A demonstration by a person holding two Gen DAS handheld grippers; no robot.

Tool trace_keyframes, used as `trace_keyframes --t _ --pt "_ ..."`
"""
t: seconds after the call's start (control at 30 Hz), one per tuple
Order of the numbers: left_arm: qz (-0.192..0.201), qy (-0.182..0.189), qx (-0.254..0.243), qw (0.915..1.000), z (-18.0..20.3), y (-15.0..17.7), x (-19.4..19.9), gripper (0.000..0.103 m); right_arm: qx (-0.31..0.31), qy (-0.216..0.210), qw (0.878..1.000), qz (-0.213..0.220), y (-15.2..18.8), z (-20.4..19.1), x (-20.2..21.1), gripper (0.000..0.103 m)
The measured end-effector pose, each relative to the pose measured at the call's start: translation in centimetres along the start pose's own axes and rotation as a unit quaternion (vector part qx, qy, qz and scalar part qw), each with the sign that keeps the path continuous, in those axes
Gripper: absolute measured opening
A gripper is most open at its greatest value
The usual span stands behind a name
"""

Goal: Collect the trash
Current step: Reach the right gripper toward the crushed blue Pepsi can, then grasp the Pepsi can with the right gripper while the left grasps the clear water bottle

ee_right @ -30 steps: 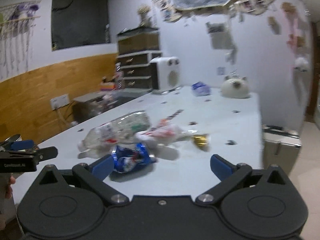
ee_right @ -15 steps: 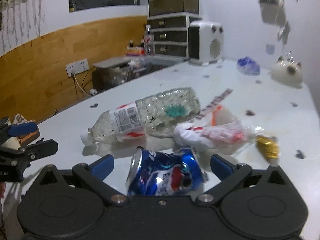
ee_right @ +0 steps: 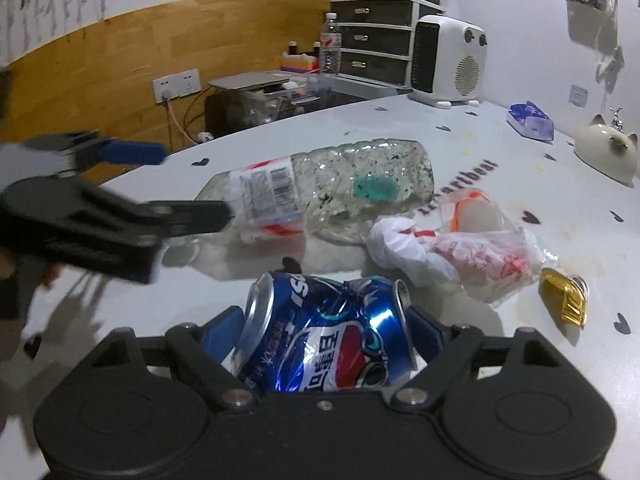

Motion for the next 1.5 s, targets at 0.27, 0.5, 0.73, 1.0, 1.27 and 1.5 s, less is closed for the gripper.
trace_keyframes --t 0.27,0.5,0.73,1.0,1.27,1.5 --pt "-0.043 -0.021 -0.031 0.9983 -0.3 2.3 -1.7 0.073 0.005 0.013 1.0 0.009 2.7 0.2 3.4 0.083" --pt "-0.057 -0.032 -0.046 0.9969 0.6 4.1 0.2 0.035 -0.04 0.017 0.999 0.031 4.8 0.9 6.4 0.078" --pt "-0.043 -0.027 -0.02 0.9985 2.1 5.5 4.6 0.034 -0.073 0.013 0.996 0.047 7.2 1.0 8.9 0.076" --pt "-0.049 0.02 -0.024 0.9983 5.7 8.2 11.4 0.034 -0.079 0.013 0.995 0.067 9.9 0.3 13.1 0.076" --pt "-0.08 0.083 -0.028 0.993 8.7 10.9 17.1 0.035 -0.078 0.007 0.995 0.069 13.2 -0.1 16.8 0.075" --pt "-0.073 0.059 -0.042 0.9947 9.9 10.3 18.4 0.068 -0.061 -0.014 0.997 0.041 14.6 -0.6 18.3 0.079"
Point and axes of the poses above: each gripper's, at about its wrist camera, not at the fingertips, and x roughly against the way its jaws point, z to its right, y to its underside, the point moved 4 cm from there along -x, roughly the way its jaws point, and after that the axes turned 6 degrees about x, right-handed, at the moved point
